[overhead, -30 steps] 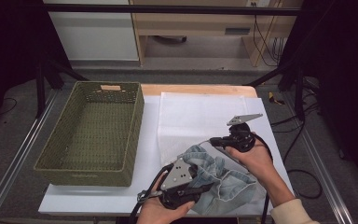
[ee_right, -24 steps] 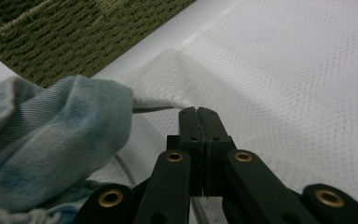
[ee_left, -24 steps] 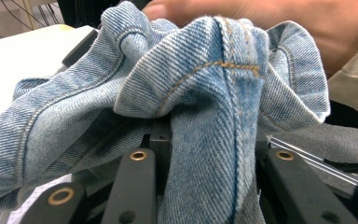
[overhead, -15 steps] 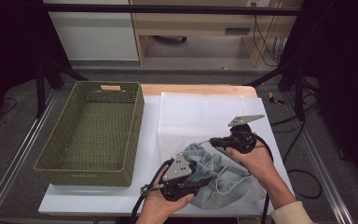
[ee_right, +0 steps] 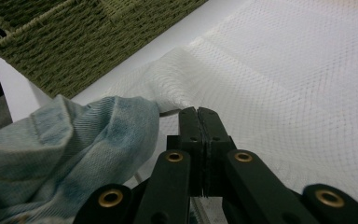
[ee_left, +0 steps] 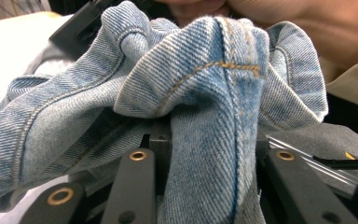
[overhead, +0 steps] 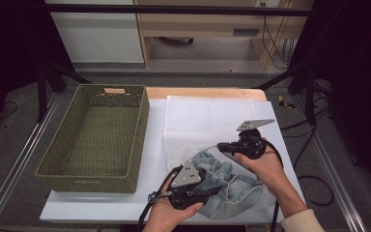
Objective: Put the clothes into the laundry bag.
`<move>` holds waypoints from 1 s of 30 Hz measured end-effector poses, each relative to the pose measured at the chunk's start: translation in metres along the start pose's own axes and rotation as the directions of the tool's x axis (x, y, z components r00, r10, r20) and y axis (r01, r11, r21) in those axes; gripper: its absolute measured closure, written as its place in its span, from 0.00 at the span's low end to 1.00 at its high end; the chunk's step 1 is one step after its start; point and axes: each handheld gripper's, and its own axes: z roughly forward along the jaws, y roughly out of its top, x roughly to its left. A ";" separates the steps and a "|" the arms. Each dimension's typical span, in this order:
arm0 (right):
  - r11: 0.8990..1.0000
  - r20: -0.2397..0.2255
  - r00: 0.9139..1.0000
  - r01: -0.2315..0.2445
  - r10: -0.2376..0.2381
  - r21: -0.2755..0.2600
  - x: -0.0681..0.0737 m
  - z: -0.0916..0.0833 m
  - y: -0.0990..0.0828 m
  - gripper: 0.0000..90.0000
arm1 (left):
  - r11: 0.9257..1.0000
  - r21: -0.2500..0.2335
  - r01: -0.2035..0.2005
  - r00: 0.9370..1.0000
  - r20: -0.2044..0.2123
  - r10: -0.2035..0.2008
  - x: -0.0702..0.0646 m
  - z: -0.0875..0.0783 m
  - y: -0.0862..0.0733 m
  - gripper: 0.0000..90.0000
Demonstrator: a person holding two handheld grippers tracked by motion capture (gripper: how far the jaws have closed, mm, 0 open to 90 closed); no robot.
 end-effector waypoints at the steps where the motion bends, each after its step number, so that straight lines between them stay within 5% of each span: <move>1: 1.000 0.000 1.000 0.006 -0.006 0.002 0.000 0.000 0.000 1.00 | 1.000 -0.001 0.001 1.000 0.004 -0.001 0.000 0.001 0.001 0.73; 9: 1.000 -0.022 1.000 0.001 -0.001 -0.018 0.002 0.001 0.001 1.00 | 0.999 0.033 0.038 0.999 0.019 -0.039 0.014 0.018 -0.004 0.73; 20: 1.000 -0.034 0.999 0.017 -0.018 -0.018 0.005 -0.005 0.000 1.00 | 0.993 0.024 0.113 0.994 -0.004 -0.113 0.038 0.020 -0.012 0.73; 30: 1.000 -0.037 0.999 0.022 -0.023 -0.021 0.007 -0.016 0.001 1.00 | 0.997 0.001 0.074 0.997 -0.037 -0.074 0.030 0.008 -0.003 0.73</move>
